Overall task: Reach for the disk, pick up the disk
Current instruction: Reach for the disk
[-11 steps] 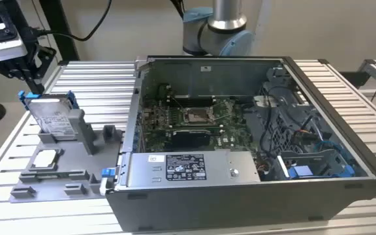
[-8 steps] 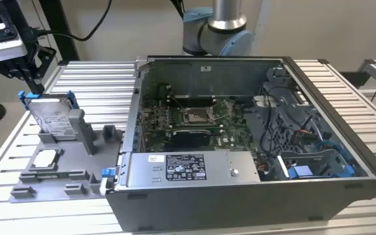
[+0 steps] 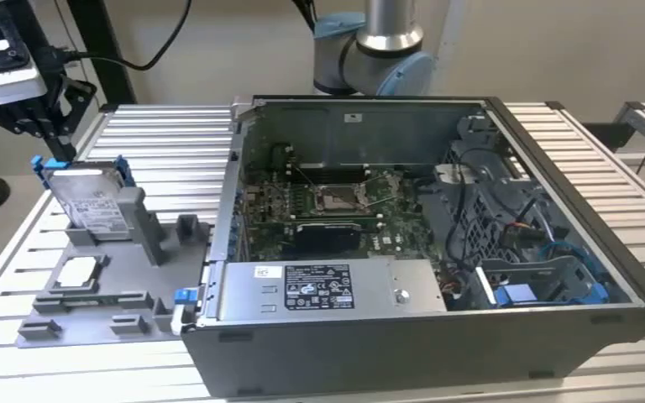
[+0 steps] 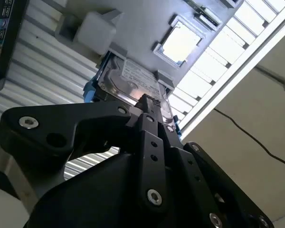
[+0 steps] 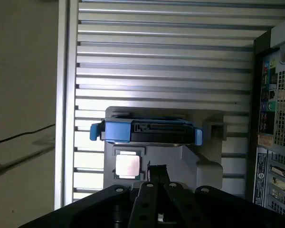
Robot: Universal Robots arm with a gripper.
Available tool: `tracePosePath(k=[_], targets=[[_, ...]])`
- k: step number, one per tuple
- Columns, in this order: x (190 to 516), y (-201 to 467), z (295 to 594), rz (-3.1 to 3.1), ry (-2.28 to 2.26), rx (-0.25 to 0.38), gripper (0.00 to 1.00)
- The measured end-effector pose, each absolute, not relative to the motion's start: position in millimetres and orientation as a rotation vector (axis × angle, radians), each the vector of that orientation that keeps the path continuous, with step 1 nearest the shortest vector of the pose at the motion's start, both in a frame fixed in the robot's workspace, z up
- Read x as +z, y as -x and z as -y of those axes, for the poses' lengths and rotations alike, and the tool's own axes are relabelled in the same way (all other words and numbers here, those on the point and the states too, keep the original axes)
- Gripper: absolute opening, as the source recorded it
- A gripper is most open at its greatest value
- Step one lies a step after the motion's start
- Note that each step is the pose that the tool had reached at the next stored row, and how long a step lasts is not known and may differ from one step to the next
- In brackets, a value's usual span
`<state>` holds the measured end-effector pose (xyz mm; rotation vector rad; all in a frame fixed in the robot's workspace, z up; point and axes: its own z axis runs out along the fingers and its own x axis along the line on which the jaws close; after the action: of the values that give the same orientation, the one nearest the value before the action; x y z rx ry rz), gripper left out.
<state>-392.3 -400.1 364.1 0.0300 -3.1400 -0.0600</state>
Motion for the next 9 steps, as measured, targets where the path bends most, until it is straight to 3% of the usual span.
tracePosePath(k=[9], targets=[[364, 392, 380, 3.140, -0.030, -0.060, 0.00]])
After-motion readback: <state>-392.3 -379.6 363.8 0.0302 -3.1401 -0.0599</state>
